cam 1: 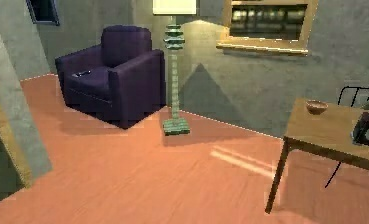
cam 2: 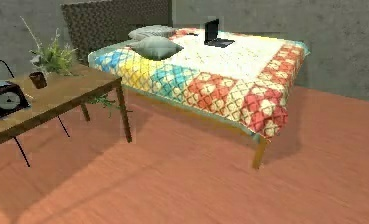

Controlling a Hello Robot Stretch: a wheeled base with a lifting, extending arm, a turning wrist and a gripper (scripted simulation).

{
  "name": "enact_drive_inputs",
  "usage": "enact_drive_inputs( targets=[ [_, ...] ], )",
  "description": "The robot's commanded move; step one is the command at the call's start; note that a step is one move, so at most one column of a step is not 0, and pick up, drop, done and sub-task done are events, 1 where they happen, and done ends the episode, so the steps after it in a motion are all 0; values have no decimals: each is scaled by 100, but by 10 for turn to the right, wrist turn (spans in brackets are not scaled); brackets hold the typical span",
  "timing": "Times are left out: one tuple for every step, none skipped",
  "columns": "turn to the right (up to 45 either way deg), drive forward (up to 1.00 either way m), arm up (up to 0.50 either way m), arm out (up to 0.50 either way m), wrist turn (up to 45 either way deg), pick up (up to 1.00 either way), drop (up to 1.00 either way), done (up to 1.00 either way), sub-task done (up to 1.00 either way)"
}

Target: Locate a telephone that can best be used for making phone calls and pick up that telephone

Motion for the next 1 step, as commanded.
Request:
enact_drive_inputs(
  targets=[
    [-210,0,0,0,0,0,0,0,0]
  ],
)
